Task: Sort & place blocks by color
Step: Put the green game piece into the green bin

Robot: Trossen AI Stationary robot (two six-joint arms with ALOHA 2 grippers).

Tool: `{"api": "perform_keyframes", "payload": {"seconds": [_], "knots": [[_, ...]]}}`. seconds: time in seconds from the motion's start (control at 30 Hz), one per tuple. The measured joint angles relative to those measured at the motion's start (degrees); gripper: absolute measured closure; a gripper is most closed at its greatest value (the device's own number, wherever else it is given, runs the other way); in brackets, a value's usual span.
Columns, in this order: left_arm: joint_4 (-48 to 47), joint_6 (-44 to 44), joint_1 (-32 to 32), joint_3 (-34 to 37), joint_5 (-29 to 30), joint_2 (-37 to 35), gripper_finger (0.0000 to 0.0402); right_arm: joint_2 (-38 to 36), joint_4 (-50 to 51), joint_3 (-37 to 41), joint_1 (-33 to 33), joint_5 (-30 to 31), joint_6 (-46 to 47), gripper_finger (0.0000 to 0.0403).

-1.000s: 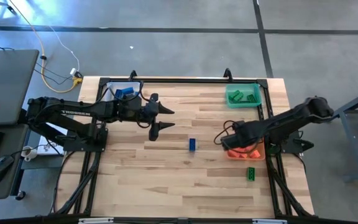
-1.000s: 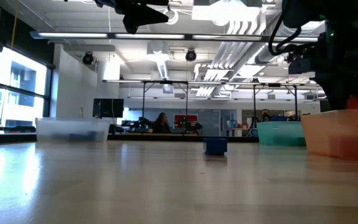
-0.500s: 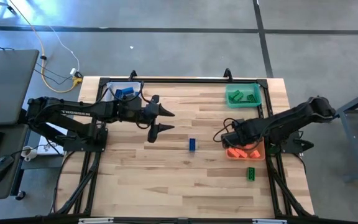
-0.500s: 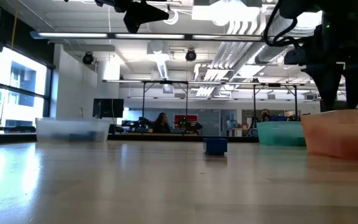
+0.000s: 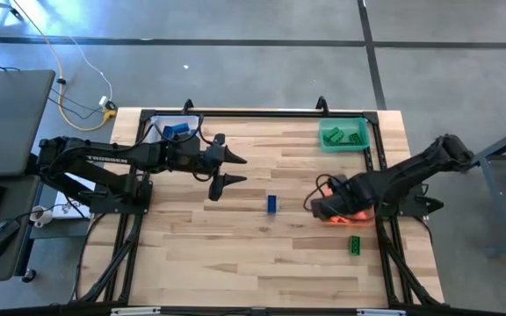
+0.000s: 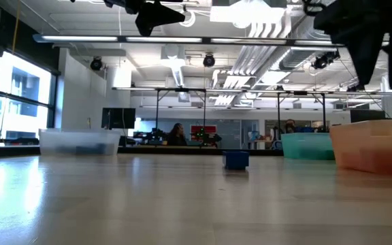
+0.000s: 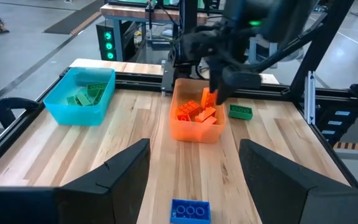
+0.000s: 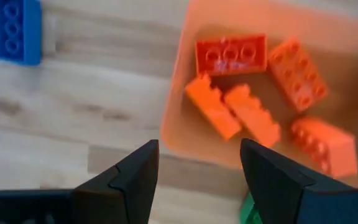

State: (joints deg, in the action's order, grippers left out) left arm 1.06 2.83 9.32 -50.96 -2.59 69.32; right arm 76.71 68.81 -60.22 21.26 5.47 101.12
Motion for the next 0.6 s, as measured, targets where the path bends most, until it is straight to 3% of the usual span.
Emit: {"api": "perform_keyframes", "payload": {"seconds": [0.6], "knots": [[0.0,0.0,0.0,0.0,0.0,0.0,0.0169,0.1,-1.1,0.0,18.9,-1.9,26.4,0.0189]]}}
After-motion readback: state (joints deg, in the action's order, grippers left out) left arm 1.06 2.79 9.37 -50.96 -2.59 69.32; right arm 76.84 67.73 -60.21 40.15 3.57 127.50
